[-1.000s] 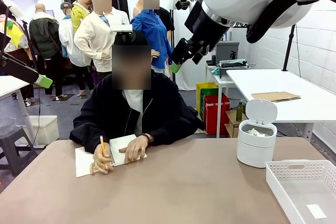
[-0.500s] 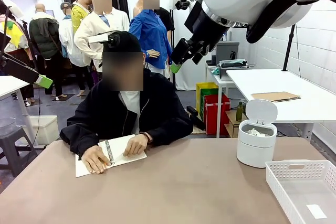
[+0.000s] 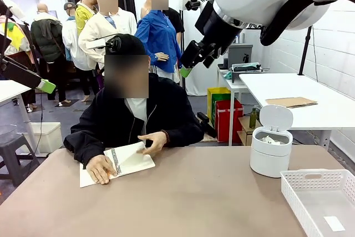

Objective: Sort the paper based on its condition.
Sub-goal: If a person hands you a paper, place it in the Organizing basket , and if it's crumpled, put it in the Trash can.

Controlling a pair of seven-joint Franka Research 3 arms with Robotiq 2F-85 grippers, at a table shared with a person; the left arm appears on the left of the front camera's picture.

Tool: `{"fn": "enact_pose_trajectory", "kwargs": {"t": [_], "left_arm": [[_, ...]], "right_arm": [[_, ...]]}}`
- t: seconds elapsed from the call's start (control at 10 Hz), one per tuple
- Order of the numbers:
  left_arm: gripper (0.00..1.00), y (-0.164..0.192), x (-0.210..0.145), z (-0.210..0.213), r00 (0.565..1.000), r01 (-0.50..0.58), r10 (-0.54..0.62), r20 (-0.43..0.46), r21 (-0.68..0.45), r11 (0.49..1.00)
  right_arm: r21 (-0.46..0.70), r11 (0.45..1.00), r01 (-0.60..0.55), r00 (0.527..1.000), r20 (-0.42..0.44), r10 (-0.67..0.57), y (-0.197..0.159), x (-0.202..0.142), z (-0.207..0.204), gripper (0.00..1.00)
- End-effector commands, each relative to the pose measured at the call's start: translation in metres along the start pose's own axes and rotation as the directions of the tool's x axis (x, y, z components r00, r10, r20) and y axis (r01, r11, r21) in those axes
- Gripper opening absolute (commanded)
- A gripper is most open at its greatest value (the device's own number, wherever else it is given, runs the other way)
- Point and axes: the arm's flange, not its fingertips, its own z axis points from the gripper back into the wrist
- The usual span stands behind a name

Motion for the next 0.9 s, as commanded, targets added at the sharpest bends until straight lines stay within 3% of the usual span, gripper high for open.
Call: {"fn": "enact_pose_trajectory", "kwargs": {"t": [0.0, 0.8], "left_arm": [[1.0, 0.0007, 0.0001, 0.0003, 1.0, -0.002, 0.002, 0.0, 0.001, 1.0], [1.0, 0.0007, 0.0001, 0.0003, 1.0, -0.002, 0.002, 0.0, 0.001, 1.0]], "right_arm": [[0.001, 1.0, 0.001, 1.0, -0.001, -0.001, 0.0, -0.0001, 0.0, 1.0], [0.001, 1.0, 0.001, 1.0, -0.001, -0.001, 0.0, -0.0001, 0.0, 1.0]]}}
